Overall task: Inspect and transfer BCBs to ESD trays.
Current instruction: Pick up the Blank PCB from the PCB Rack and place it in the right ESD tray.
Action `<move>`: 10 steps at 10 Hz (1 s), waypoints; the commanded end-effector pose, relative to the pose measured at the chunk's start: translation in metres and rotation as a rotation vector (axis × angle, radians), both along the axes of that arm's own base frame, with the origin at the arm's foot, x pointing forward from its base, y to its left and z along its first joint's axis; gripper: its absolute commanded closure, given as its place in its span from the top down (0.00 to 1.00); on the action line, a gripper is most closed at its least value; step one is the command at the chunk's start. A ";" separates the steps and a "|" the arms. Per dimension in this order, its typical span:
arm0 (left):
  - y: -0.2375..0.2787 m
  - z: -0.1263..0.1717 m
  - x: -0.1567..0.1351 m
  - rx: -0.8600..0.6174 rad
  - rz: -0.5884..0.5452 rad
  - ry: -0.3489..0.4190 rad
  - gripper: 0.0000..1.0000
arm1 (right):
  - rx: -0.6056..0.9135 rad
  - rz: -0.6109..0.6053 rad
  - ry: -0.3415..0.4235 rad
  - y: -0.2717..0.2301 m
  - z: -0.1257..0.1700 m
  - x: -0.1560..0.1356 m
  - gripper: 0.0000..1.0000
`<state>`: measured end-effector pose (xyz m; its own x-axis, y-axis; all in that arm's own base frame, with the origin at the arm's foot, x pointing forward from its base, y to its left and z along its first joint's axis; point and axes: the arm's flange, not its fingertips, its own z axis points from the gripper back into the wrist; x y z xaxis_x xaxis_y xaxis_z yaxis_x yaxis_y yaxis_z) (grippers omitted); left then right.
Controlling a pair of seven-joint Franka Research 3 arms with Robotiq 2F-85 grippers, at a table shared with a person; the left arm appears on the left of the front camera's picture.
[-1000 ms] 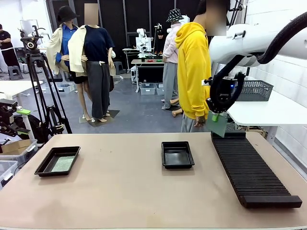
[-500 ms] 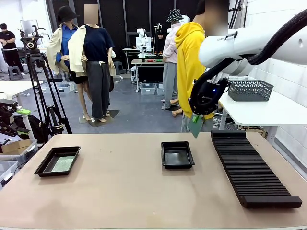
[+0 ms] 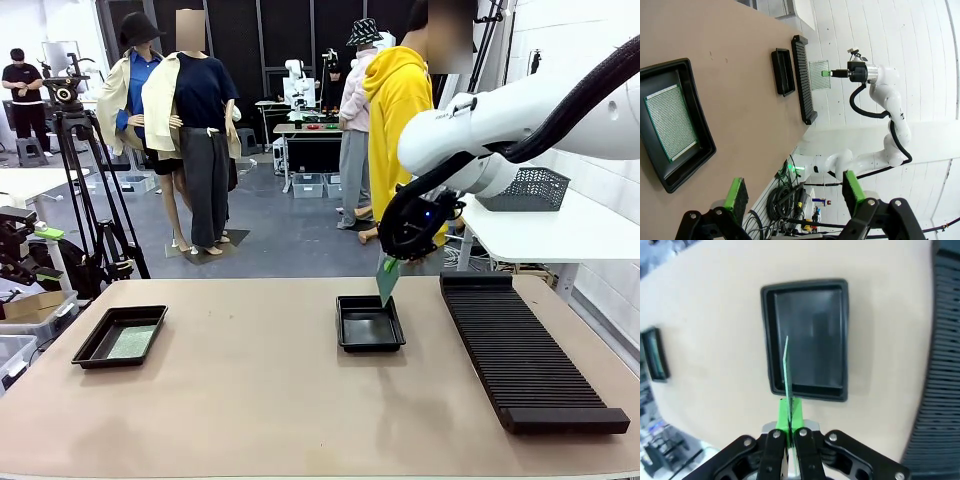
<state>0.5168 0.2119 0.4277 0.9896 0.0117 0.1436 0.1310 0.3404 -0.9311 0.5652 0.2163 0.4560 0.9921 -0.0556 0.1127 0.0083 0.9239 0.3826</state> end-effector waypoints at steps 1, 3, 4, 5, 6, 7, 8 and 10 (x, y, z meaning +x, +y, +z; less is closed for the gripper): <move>0.000 0.002 -0.001 0.012 -0.001 0.015 1.00 | 0.075 -0.025 -0.048 0.007 -0.016 -0.003 0.00; 0.000 0.002 -0.001 0.012 -0.001 0.015 1.00 | 0.097 0.014 -0.053 0.015 -0.028 0.008 0.00; 0.000 0.002 -0.001 0.012 -0.001 0.015 1.00 | 0.124 0.029 -0.042 0.016 -0.037 0.019 0.00; 0.000 0.002 -0.001 0.012 -0.001 0.015 1.00 | 0.155 0.034 -0.050 0.016 -0.045 0.024 0.00; 0.000 0.002 -0.001 0.012 -0.001 0.015 1.00 | 0.179 0.060 -0.045 0.018 -0.055 0.027 0.00; 0.000 0.002 -0.001 0.012 -0.001 0.015 1.00 | 0.191 0.093 -0.026 0.019 -0.064 0.032 0.00; 0.000 0.002 -0.001 0.012 -0.001 0.015 1.00 | 0.208 0.105 -0.014 0.018 -0.074 0.037 0.00; 0.000 0.002 -0.001 0.012 -0.001 0.015 1.00 | 0.228 0.119 0.010 0.016 -0.089 0.045 0.00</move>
<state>0.5168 0.2119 0.4276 0.9896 0.0118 0.1434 0.1309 0.3404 -0.9311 0.6039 0.2362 0.3693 0.9934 0.0184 0.1129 -0.0774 0.8351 0.5447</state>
